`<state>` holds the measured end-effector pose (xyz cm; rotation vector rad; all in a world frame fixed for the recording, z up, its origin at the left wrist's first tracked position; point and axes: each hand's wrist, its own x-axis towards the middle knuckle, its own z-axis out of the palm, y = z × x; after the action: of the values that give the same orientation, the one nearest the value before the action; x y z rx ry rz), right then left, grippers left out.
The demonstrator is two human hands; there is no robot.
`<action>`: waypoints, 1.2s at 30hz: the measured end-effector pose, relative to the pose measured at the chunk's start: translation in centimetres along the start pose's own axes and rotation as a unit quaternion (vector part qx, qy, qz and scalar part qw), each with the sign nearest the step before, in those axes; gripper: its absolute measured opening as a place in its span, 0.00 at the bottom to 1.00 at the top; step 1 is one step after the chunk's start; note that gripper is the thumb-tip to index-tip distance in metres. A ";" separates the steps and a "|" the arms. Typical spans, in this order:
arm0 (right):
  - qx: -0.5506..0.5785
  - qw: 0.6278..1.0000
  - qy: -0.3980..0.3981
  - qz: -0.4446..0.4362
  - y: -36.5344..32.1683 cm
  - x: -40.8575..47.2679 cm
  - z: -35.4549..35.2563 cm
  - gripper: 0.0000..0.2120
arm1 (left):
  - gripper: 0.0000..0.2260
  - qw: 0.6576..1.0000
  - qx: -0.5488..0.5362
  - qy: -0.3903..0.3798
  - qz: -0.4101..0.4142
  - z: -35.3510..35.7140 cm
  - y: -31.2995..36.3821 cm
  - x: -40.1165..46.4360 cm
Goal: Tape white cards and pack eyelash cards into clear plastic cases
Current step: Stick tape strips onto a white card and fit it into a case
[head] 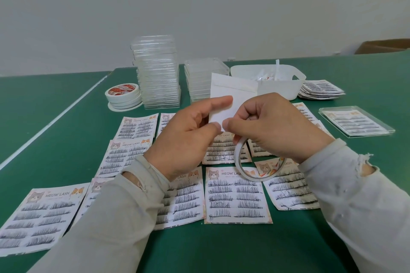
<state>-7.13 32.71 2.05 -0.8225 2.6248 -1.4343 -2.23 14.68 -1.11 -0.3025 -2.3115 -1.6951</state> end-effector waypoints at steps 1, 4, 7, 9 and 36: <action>-0.002 1.000 0.001 0.001 0.0 0.0 0.0 0.13 | 0.22 1.000 -0.002 0.001 -0.005 0.0 0.0 0.0; -0.001 1.000 0.000 0.003 0.0 0.0 0.0 0.13 | 0.23 1.000 0.000 0.005 -0.027 -0.1 0.0 0.0; 0.006 1.000 0.005 0.002 0.0 0.0 -0.1 0.13 | 0.24 1.000 0.007 0.011 -0.029 -0.2 0.1 0.0; 0.006 1.000 0.004 0.001 0.1 0.0 -0.1 0.13 | 0.22 1.000 0.016 0.010 -0.012 -0.2 0.0 0.0; -0.065 0.998 0.009 -0.008 -0.2 -0.3 -1.4 0.16 | 0.23 0.995 -0.001 0.083 0.047 -0.9 0.3 0.0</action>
<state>-7.16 33.80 2.96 -0.8482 2.7555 -1.2901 -2.07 13.89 -0.63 -0.2565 -2.1432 -1.6136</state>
